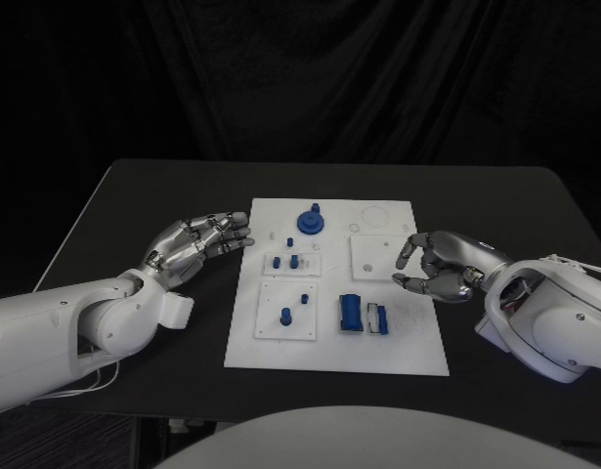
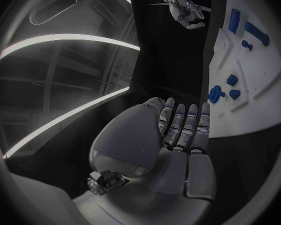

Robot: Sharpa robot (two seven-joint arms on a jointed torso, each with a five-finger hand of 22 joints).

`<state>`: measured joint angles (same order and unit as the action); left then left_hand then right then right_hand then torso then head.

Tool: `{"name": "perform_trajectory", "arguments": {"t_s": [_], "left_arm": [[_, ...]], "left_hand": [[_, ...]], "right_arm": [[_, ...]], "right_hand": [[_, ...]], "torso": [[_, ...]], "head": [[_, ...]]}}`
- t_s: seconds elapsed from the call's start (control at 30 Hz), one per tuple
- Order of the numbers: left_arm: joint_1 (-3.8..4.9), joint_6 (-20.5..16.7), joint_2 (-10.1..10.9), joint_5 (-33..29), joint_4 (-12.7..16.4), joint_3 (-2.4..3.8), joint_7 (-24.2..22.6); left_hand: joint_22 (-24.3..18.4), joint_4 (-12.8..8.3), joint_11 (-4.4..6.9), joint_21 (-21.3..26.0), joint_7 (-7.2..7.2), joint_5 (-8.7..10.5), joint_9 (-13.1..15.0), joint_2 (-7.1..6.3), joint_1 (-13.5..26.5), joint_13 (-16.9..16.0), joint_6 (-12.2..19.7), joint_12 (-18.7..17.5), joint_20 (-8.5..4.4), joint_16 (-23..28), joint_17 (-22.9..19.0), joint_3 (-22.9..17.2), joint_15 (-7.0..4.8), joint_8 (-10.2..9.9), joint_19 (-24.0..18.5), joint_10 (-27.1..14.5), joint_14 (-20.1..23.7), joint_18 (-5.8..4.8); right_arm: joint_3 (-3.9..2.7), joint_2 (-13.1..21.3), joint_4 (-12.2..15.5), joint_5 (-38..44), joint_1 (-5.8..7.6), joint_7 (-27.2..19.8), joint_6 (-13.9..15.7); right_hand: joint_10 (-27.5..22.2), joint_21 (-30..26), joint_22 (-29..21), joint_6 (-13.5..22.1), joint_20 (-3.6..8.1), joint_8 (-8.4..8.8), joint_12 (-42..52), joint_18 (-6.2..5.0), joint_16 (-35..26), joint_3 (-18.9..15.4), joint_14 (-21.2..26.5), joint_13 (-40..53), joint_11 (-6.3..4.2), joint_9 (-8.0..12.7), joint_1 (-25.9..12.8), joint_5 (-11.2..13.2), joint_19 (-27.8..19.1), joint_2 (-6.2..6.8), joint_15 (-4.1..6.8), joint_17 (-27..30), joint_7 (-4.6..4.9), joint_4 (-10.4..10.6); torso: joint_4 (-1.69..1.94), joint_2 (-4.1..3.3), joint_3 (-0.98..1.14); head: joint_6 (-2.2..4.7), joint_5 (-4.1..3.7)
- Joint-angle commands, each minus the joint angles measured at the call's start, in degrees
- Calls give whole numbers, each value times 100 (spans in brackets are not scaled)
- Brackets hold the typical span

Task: Assemble the parts on the task board

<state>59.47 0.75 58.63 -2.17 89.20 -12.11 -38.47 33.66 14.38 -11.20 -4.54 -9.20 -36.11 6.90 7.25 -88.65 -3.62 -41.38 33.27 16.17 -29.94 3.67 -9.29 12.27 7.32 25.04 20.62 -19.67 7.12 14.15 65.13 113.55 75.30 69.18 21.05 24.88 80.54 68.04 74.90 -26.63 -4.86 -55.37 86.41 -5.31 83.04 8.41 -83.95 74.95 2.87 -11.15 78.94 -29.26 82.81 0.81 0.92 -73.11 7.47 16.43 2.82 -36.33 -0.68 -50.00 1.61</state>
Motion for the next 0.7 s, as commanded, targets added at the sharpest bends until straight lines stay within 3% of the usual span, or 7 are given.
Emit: {"name": "perform_trajectory", "arguments": {"t_s": [0.03,0.13,0.23,0.3,0.4,0.5,0.7], "left_arm": [[50,-220,-5,-3,25,4,-458],[70,-172,-35,-18,4,3,-442],[76,-101,-75,-30,-35,3,-409],[78,-48,-108,-49,-69,3,-380],[77,13,-152,-75,-118,2,-339],[75,65,-195,-90,-163,2,-282],[70,156,-257,-104,-214,2,-178]], "left_hand": [[-8,12,-11,-21,2,-24,5,-50,-17,-7,-32,31,-9,-25,1,-23,-45,33,28,52,-11,93],[-11,20,-17,-20,2,-35,4,-41,-17,-7,-33,31,-5,-27,1,-35,-44,33,28,60,-17,99],[-15,28,-32,-22,3,-42,1,-33,-20,-7,-29,33,9,-32,2,-52,-30,29,33,73,-29,103],[-16,31,-38,-23,2,-43,0,-29,-22,-7,-26,33,16,-34,3,-60,-22,26,37,78,-35,103],[-18,35,-51,-25,2,-44,-2,-24,-25,-7,-23,33,25,-36,3,-73,-11,24,43,84,-41,103],[-19,37,-56,-26,-1,-44,-4,-20,-27,-7,-20,32,30,-36,3,-82,-3,22,46,87,-43,102],[-21,40,-66,-27,-9,-43,-6,-15,-30,-6,-13,31,36,-35,2,-95,6,17,49,90,-43,99]], "right_arm": [[4,-13,-77,-989,7,641,-899],[5,-55,-151,-1260,-22,832,-1148],[5,-102,-208,-1386,-67,974,-1216],[5,-133,-244,-1435,-99,1060,-1241],[5,-172,-291,-1473,-148,1160,-1296],[5,-218,-337,-1495,-207,1221,-1347],[4,-351,-436,-1513,-323,1241,-1279]], "right_hand": [[111,95,954,-68,14,-36,47,101,33,38,-225,561,-24,-19,-55,-12,44,-10,55,-69,-27,4],[272,172,968,-202,52,-178,110,111,85,45,-270,727,-74,-102,-62,-9,76,-5,99,-182,-90,-21],[504,202,966,-315,142,-545,198,113,156,7,-338,977,-187,-353,-157,-1,90,28,198,-351,-217,1],[735,300,988,-428,202,-841,284,133,144,-82,-344,1245,-266,-574,-501,135,128,-32,272,-342,-328,12],[850,346,998,-528,270,-1010,325,139,141,-149,-352,1384,-352,-740,-837,392,147,-117,341,-350,-419,32],[946,421,1017,-645,325,-1020,359,153,123,-191,-351,1505,-415,-816,-1107,590,172,-189,391,-317,-473,28],[946,538,1047,-743,365,-779,359,178,128,-187,-364,1505,-442,-802,-1272,795,210,-237,422,-331,-495,16]], "torso": [[-4,6,3],[-4,6,-1],[-2,-1,-6],[8,-9,-9],[1,-12,-8],[3,-9,-6],[4,-12,-7]], "head": [[0,-19],[0,-42],[0,-70],[0,-101],[0,-112],[0,-113],[0,-134]]}}
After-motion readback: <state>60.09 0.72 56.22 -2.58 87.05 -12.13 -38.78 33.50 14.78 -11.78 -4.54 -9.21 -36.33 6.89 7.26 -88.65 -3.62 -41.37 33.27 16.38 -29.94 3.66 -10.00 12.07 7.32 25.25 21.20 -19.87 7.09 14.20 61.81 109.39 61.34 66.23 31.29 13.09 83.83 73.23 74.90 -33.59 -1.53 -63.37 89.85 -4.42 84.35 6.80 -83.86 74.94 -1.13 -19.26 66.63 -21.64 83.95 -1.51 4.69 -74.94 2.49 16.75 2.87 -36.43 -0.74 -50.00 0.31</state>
